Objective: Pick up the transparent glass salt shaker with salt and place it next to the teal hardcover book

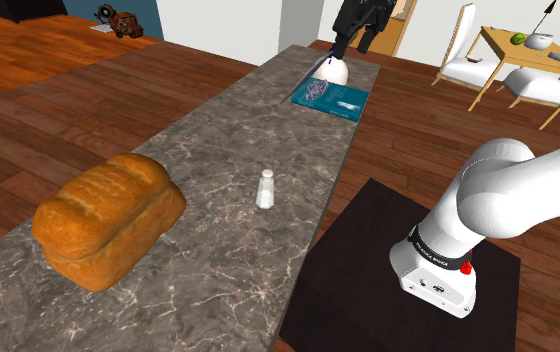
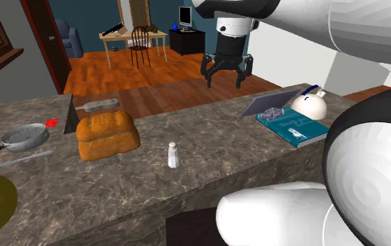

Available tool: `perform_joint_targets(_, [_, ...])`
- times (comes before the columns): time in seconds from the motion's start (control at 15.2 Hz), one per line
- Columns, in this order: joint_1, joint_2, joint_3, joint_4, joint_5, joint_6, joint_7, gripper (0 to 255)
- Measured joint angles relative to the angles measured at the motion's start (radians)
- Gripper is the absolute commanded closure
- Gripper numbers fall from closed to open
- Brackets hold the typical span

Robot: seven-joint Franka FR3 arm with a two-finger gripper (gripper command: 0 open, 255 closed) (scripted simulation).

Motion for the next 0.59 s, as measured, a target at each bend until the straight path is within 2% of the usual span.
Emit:
perform_joint_targets(0.26, [0.008, 0.036, 0.025, -0.018, 0.015, 0.023, 0.027, 0])
perform_joint_targets(0.59, [0.026, 0.170, 0.080, -0.030, 0.045, 0.097, 0.086, 0])
